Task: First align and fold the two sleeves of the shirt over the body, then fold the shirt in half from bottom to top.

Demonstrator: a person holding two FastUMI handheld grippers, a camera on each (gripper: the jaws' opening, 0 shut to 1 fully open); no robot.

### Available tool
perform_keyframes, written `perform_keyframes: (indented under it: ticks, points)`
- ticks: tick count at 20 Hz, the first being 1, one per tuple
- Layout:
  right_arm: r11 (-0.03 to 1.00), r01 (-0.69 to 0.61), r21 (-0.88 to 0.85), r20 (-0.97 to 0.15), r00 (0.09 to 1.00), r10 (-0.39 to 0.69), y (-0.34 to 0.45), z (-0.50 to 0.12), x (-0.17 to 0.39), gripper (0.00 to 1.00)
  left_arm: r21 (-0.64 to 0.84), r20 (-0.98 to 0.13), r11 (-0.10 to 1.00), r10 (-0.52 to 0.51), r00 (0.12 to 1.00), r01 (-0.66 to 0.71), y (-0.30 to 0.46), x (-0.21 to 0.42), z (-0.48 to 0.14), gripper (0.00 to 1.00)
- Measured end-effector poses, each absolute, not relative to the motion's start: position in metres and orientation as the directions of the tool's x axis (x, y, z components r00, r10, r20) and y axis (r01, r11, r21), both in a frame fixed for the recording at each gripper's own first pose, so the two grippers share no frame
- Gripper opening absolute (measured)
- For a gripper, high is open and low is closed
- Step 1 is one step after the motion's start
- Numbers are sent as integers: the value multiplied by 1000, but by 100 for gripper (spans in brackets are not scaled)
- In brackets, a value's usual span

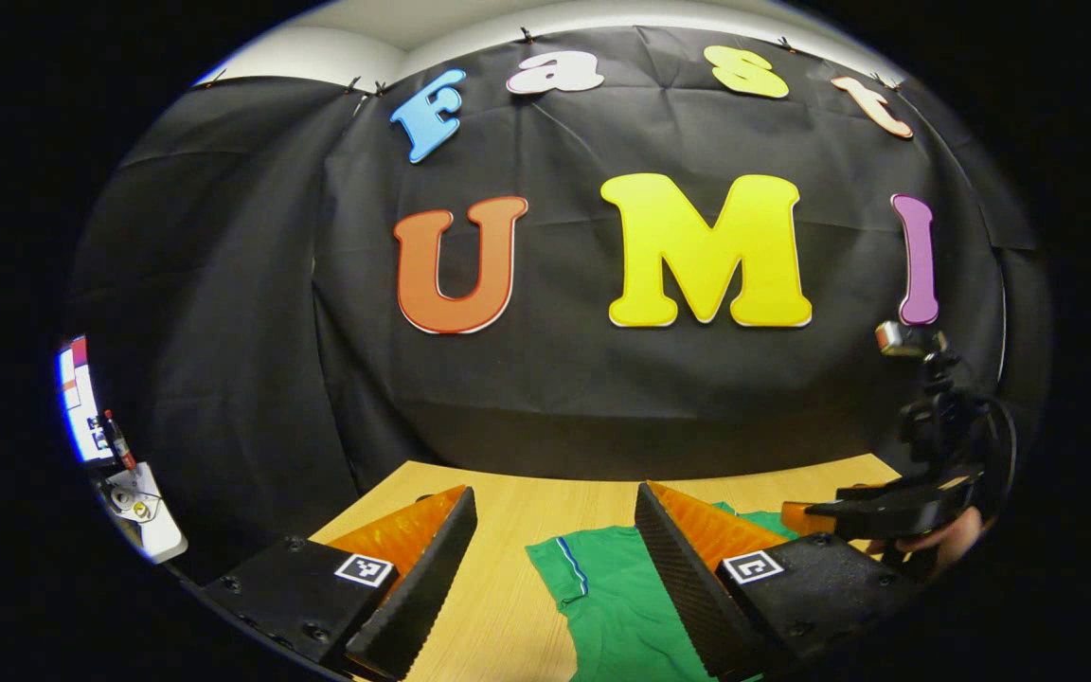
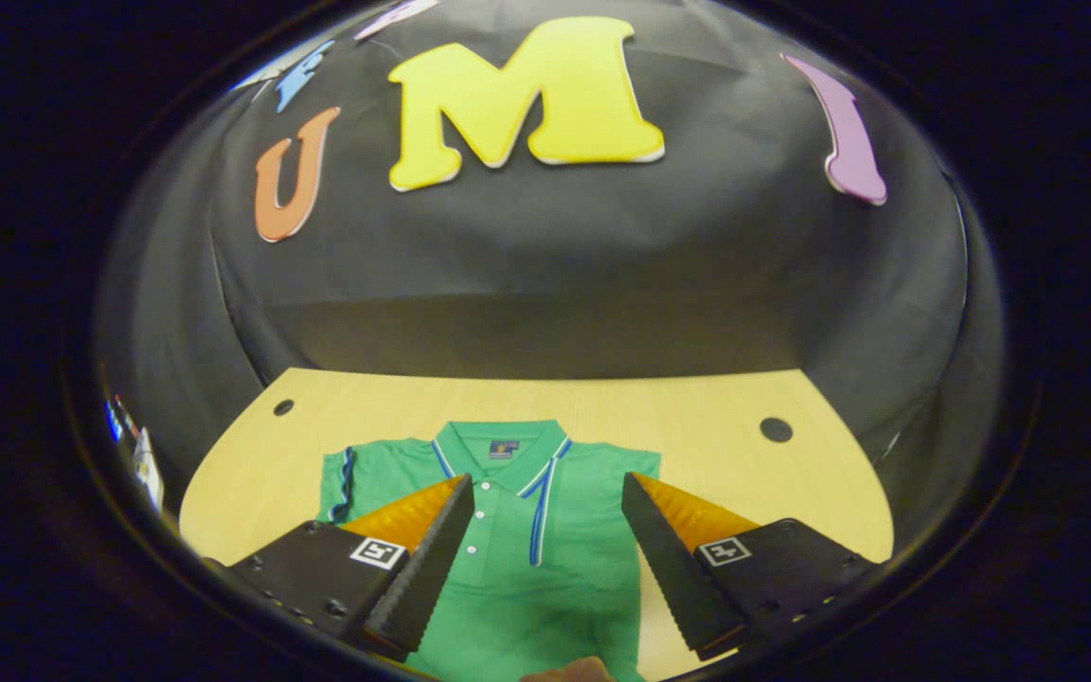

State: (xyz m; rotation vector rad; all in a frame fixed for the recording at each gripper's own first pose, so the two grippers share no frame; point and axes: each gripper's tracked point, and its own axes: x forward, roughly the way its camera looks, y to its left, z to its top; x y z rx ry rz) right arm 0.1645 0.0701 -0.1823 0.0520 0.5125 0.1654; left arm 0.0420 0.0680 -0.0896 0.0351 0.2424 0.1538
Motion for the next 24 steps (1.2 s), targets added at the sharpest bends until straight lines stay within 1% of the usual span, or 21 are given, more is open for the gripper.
perform_keyframes:
  ticks: [2, 5, 8, 11, 13, 14, 17, 23, 24]
  points:
    - [986, -157, 57, -433, 886, 166, 63, -154, 139, 96, 37, -271, 991, 133, 953, -128, 65, 54, -110, 100]
    - [990, -139, 37, -392, 909, 142, 50, -126, 106, 96, 35, -308, 994, 113, 945, -107, 64, 77, -140, 100]
    - [992, -122, 29, -381, 916, 124, 38, -113, 79, 96, 36, -355, 995, 99, 930, -92, 67, 98, -174, 100]
    - [996, -91, 13, -376, 922, 89, 22, -106, 60, 96, 26, -433, 995, 96, 896, -94, 70, 107, -216, 100]
    - [998, -60, 12, -380, 923, 60, 9, -107, 50, 95, 13, -470, 996, 83, 879, -87, 70, 112, -242, 100]
    - [999, -48, 2, -382, 923, 45, 3, -110, 48, 97, 11, -492, 996, 83, 866, -89, 71, 113, -255, 100]
    - [1000, -6, -30, -417, 909, -7, -18, -123, 41, 95, 24, -546, 996, 88, 833, -89, 76, 117, -288, 100]
    - [998, 60, -15, -450, 891, -60, -42, -135, 34, 96, 32, -597, 996, 87, 797, -84, 80, 125, -325, 100]
    - [997, 70, -12, -456, 887, -68, -46, -136, 34, 97, 31, -606, 996, 86, 791, -84, 80, 127, -331, 100]
